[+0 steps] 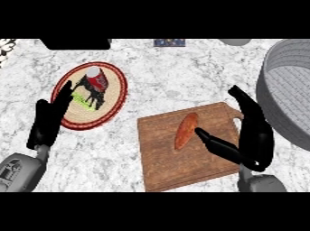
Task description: Pick the sweet potato from the cutting board and place it in the basket
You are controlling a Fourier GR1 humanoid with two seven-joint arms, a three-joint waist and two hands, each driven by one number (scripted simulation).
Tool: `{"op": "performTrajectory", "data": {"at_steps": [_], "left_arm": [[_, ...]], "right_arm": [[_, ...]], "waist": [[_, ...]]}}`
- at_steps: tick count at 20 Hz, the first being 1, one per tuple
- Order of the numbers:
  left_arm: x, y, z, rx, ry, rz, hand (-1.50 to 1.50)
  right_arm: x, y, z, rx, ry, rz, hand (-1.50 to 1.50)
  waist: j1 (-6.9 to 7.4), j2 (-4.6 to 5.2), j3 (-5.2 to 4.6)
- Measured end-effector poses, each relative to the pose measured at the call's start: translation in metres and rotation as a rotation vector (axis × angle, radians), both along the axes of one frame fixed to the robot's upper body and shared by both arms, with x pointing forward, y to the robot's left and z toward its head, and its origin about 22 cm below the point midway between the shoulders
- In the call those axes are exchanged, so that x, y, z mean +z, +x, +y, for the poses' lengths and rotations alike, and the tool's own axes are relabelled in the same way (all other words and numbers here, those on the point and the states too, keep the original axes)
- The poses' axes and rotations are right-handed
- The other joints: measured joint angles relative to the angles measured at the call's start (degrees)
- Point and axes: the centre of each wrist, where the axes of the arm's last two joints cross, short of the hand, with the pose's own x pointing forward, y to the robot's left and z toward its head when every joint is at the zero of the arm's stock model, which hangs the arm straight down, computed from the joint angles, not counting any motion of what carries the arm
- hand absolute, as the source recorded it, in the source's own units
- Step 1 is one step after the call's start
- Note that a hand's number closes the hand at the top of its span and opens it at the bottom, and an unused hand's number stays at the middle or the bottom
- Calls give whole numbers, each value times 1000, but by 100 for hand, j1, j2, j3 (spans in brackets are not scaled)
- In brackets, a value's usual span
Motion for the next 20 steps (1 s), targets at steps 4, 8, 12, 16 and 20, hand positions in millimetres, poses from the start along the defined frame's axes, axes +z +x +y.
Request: {"op": "performTrajectory", "data": {"at_steps": [4, 8, 12, 16, 20], "left_arm": [[2, -2, 9, 12, 10, 8, 0], [2, -2, 12, 16, 11, 16, 0], [6, -1, 12, 16, 9, 20, 0], [10, 1, 17, 12, 10, 17, 0], [4, -3, 12, -1, 8, 13, 0]], "right_arm": [[-11, -16, -33, -140, -260, 161, -150], [-7, -35, -68, -119, -519, 336, -150], [17, -50, -78, 13, -698, 494, -150], [62, -62, -70, 118, -765, 580, -150], [87, -73, -57, 155, -774, 643, -150]], "waist": [[-81, -25, -28], [-134, -33, -38], [-131, -34, -35], [-102, -19, -21], [-46, -1, -8]]}}
